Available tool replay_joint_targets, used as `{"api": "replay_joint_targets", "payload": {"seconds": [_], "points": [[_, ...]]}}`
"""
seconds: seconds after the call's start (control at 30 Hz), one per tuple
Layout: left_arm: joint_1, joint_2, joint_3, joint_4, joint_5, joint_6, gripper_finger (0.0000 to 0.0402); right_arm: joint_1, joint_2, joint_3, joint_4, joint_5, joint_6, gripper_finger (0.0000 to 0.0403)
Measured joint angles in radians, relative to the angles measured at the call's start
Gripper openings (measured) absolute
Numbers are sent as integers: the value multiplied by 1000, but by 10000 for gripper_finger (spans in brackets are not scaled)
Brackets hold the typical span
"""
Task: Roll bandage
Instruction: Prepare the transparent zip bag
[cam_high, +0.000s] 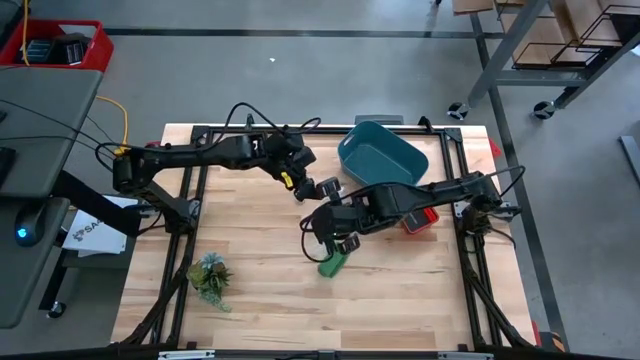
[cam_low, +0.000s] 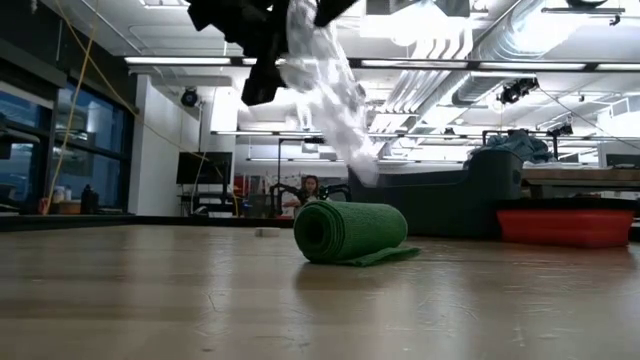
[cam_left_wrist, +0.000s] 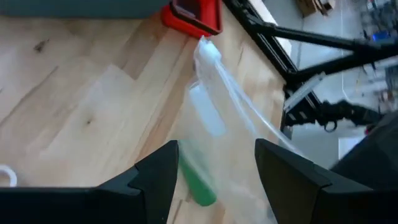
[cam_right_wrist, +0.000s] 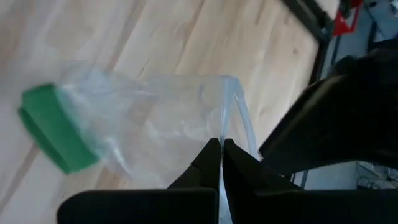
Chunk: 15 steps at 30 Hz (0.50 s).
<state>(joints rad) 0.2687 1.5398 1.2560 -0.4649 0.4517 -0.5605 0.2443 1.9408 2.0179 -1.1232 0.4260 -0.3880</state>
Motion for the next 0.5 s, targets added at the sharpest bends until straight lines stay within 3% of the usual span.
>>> {"api": "replay_joint_targets", "payload": {"seconds": [0.37, 0.5], "points": [[26, -38, 1, 119, 39, 254, 209, 5, -2, 44, -11, -157, 86, 0], [41, -72, 1, 95, 28, 473, 209, 12, -2, 44, 5, -176, 101, 0]]}}
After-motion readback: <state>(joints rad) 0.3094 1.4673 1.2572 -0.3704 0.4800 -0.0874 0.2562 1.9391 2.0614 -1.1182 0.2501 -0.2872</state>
